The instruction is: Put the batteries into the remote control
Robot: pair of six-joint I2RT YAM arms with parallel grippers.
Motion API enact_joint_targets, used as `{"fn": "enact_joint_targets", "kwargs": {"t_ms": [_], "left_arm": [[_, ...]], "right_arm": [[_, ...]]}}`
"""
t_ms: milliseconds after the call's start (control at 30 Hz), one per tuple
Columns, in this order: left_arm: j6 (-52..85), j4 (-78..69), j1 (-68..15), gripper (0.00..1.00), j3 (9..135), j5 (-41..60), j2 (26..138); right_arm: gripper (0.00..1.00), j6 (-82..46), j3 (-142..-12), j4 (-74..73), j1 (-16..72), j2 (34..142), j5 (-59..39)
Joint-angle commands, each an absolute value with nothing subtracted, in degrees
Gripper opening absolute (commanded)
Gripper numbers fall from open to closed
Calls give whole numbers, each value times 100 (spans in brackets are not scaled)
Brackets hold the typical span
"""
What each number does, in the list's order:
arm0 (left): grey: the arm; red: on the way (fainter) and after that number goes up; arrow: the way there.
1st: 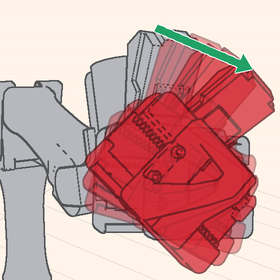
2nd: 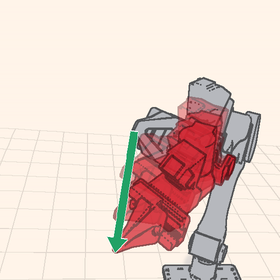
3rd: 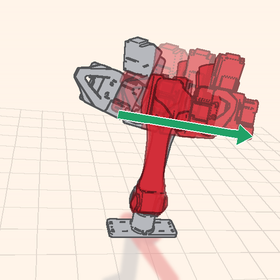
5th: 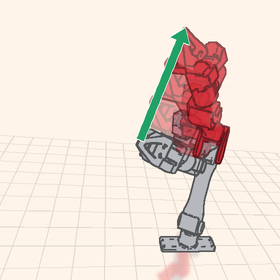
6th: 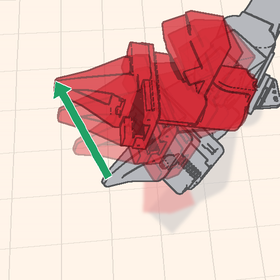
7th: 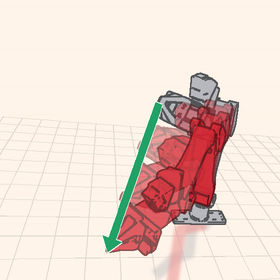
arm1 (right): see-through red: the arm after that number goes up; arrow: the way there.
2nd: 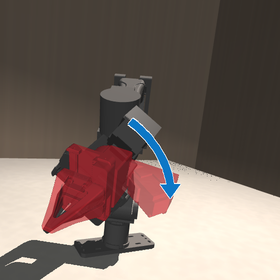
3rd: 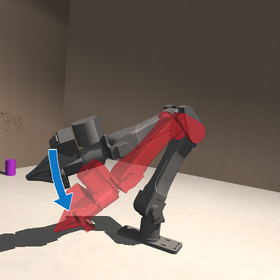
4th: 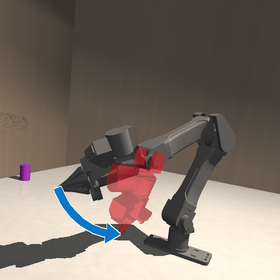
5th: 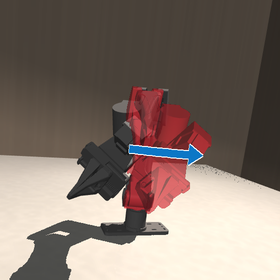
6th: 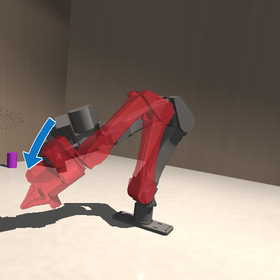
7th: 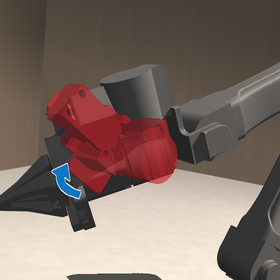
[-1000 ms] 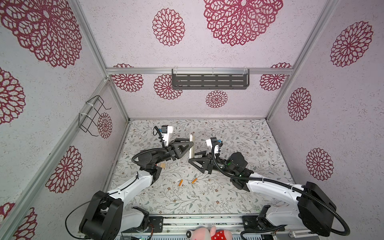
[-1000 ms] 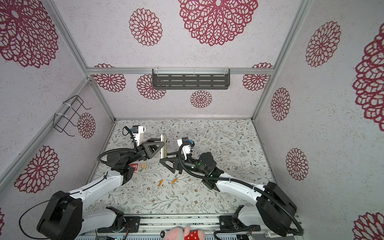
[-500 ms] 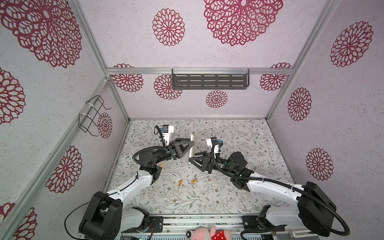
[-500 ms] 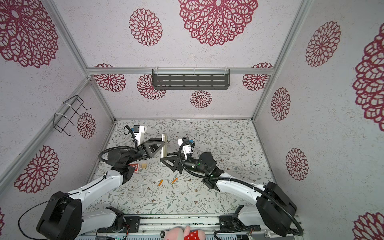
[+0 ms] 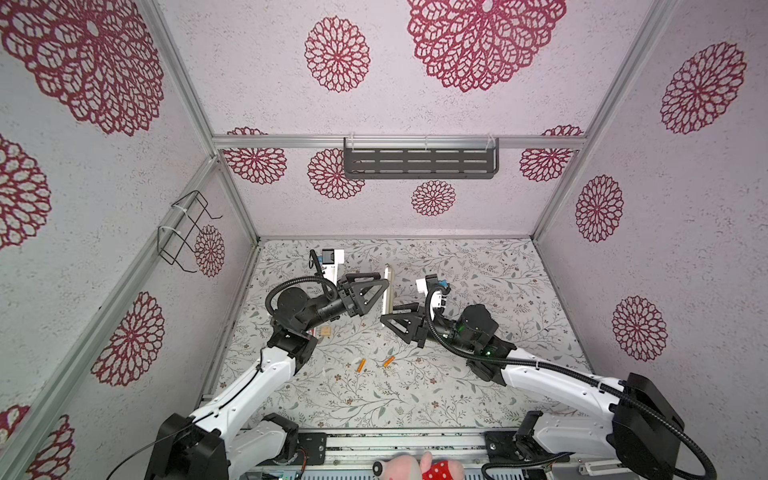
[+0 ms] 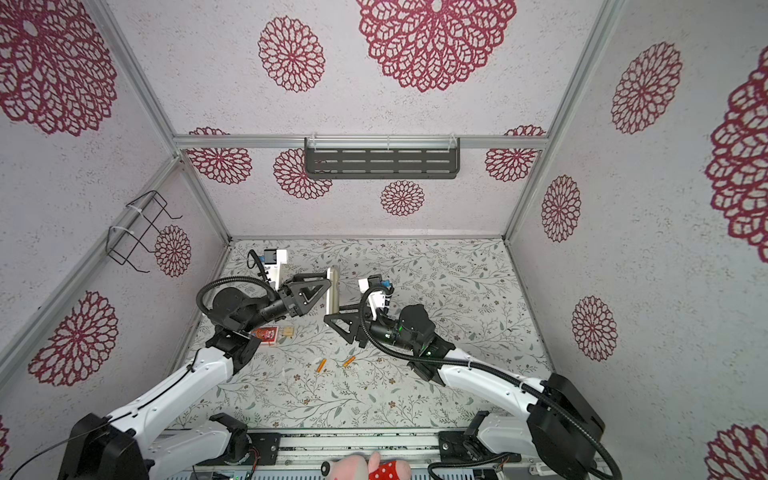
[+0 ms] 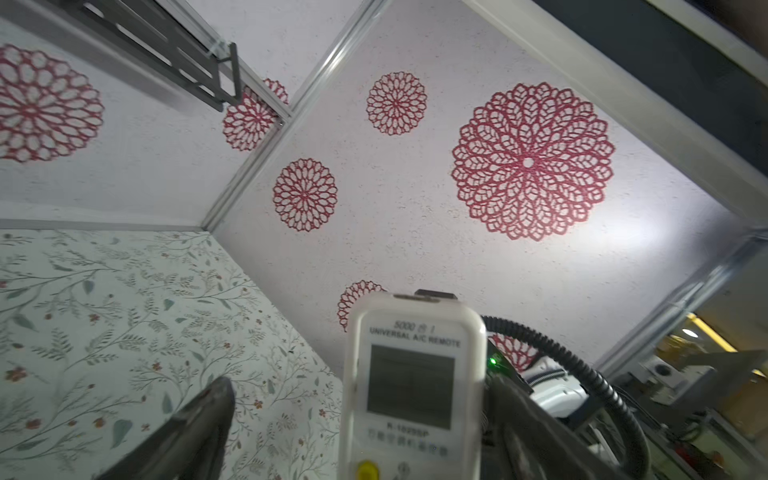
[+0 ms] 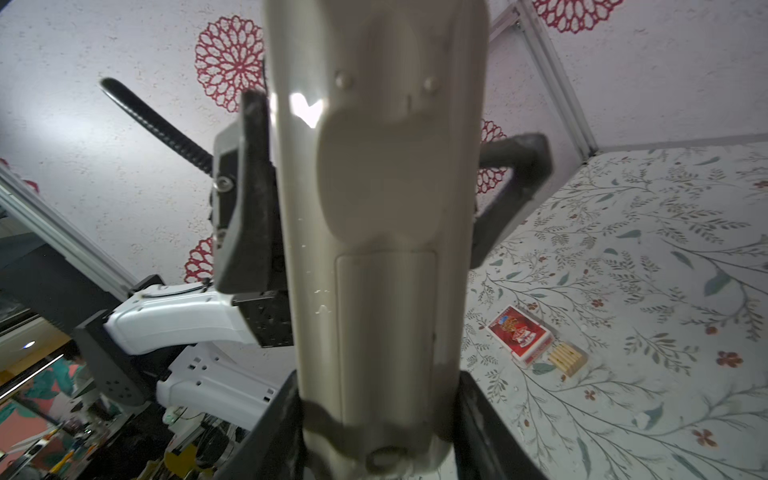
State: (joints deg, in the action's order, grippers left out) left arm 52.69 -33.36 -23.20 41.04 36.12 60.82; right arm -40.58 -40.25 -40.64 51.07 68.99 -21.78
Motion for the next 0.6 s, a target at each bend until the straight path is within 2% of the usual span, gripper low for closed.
{"fn": "enact_joint_targets", "kwargs": {"t_ms": [0, 167, 333, 567], "left_arm": [[4120, -1263, -2339, 97, 4463, 2580, 5540], [3465, 492, -2601, 100, 5089, 1751, 5444], [3297, 966, -3017, 86, 5376, 1026, 5679], [3241, 1081, -3473, 75, 5719, 569, 6231]], "right_arm": [[4, -3367, -4350, -2925, 5139, 6684, -1128], [0, -3110, -4546, -2094, 5185, 6785, -368], [0, -2908, -4685, -1886, 5352, 6941, -1], [0, -2589, -4943, -1556, 5663, 7131, 543]]}}
